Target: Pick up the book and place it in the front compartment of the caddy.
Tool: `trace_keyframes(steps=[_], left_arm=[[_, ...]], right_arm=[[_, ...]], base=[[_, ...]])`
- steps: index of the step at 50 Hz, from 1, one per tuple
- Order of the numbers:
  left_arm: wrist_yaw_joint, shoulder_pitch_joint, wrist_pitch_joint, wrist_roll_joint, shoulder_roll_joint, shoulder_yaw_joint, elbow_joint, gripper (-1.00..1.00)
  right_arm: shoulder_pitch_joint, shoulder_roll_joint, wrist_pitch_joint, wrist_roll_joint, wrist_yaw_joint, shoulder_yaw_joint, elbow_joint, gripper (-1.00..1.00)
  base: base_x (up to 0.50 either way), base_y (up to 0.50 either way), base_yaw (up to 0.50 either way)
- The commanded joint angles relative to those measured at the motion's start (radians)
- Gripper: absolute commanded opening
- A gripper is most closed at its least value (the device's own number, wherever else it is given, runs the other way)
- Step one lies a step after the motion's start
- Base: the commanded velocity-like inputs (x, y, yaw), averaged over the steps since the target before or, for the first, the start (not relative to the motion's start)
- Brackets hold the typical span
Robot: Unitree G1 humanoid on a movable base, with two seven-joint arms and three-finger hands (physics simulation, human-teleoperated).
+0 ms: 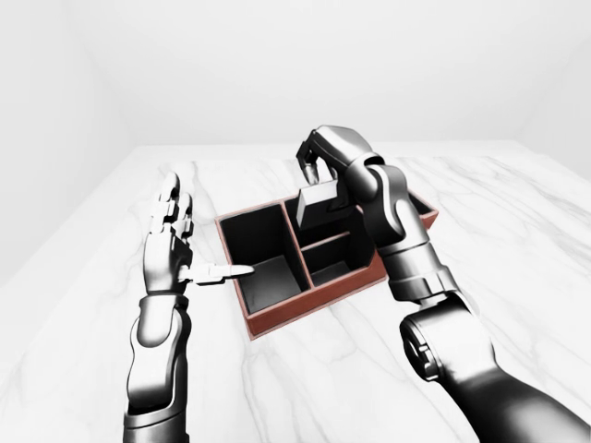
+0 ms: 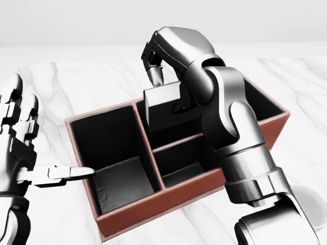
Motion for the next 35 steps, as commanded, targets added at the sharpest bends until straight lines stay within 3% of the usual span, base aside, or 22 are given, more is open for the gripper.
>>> trace_keyframes(steps=[1,23,35], left_arm=[[0.000,-0.002,0.000,-0.001,0.001,0.001,-0.005,0.95],[0.002,-0.002,0.000,-0.001,0.002,0.001,-0.003,0.95],[0.002,0.000,0.000,0.004,0.000,-0.001,0.001,0.95]], right_arm=[[-0.047,-0.004,-0.030,-0.015,-0.066,-0.008,0.079,-1.00],[-0.100,0.000,-0.058,-0.011,-0.137,-0.004,0.204,-1.00],[-0.129,-0.008,-0.090,-0.006,-0.206,-0.003,0.317,-1.00]], base=[[0.00,0.00,0.00],[0.00,0.00,0.00],[0.00,0.00,0.00]])
